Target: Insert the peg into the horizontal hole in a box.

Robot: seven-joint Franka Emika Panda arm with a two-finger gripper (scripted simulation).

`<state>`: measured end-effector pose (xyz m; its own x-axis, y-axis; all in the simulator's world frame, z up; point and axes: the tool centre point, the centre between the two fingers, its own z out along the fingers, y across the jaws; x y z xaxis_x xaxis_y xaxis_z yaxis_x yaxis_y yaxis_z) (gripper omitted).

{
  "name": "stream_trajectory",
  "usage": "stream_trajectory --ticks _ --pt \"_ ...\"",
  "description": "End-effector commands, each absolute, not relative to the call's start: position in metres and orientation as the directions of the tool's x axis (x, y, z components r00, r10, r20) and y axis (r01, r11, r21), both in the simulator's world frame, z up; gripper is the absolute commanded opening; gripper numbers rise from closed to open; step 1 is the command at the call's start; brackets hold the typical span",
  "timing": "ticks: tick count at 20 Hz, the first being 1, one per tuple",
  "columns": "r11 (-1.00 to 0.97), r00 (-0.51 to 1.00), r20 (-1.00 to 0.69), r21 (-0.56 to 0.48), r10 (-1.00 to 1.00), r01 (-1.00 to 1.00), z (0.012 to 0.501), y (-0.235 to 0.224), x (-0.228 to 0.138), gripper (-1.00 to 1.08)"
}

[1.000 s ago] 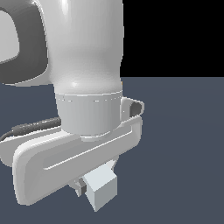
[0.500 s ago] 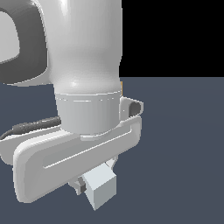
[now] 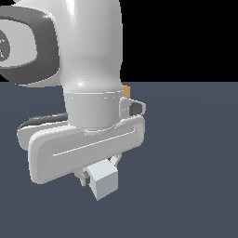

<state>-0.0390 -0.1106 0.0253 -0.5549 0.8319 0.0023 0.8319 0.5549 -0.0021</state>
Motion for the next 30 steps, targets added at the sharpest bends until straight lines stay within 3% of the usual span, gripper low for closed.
stream_trajectory --ticks 1,19,30 --pt "0.531 -0.531 0.0 0.0 0.847 0.847 0.029 -0.097 -0.04 -1.0" --pt "0.292 -0.292 0.0 0.0 0.956 0.956 0.046 0.026 -0.04 -1.0" --pt "0.2 -0.2 0.0 0.0 0.98 0.98 0.053 0.07 -0.03 -1.0"
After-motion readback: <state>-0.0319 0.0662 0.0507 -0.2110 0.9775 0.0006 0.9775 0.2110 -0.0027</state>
